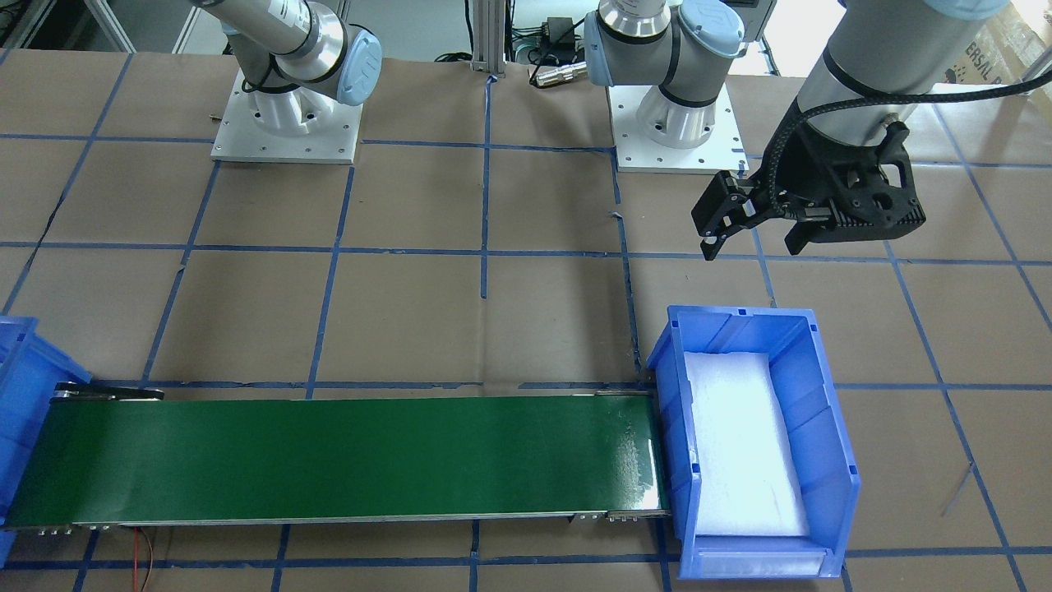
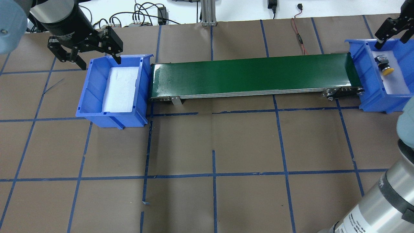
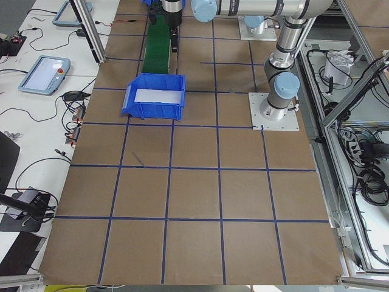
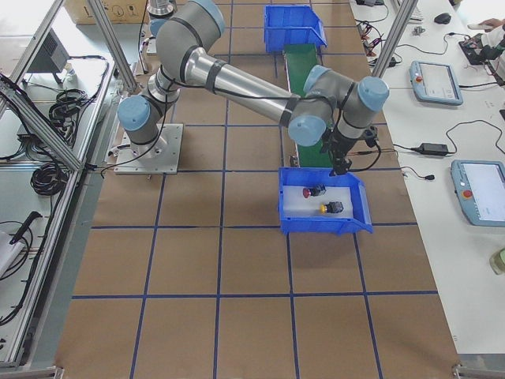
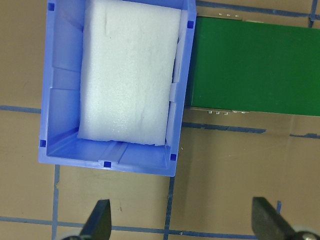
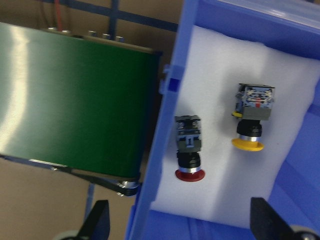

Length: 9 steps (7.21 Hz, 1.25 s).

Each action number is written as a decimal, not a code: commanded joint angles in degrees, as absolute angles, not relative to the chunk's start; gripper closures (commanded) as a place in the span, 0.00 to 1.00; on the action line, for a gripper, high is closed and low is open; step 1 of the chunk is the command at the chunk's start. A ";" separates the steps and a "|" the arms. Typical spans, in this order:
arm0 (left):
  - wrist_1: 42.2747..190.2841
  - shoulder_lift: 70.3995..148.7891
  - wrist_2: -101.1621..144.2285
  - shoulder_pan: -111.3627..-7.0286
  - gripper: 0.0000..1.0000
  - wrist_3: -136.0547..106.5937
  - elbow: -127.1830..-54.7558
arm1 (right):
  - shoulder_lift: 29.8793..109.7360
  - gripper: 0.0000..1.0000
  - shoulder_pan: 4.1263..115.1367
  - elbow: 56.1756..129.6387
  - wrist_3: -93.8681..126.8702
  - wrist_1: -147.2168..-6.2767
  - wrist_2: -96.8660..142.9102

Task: Transport two buttons from left to right

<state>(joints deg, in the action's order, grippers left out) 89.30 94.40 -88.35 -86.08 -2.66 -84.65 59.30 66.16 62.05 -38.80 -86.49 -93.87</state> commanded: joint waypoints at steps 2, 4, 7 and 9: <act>89.30 94.48 -88.42 -86.04 0.00 -2.55 -84.73 | 66.69 0.01 83.61 64.07 -26.50 -83.41 -94.74; 89.30 94.75 -88.42 -86.04 0.00 -2.37 -84.73 | 69.69 0.01 88.32 67.74 -23.91 -83.32 -94.05; 89.30 95.62 -88.33 -86.92 0.00 -1.76 -84.55 | 75.21 0.01 95.61 74.96 -6.32 -87.25 -94.66; 89.65 95.89 -87.98 -89.37 0.00 -0.97 -83.94 | 74.63 0.01 96.94 75.41 4.34 -87.10 -94.04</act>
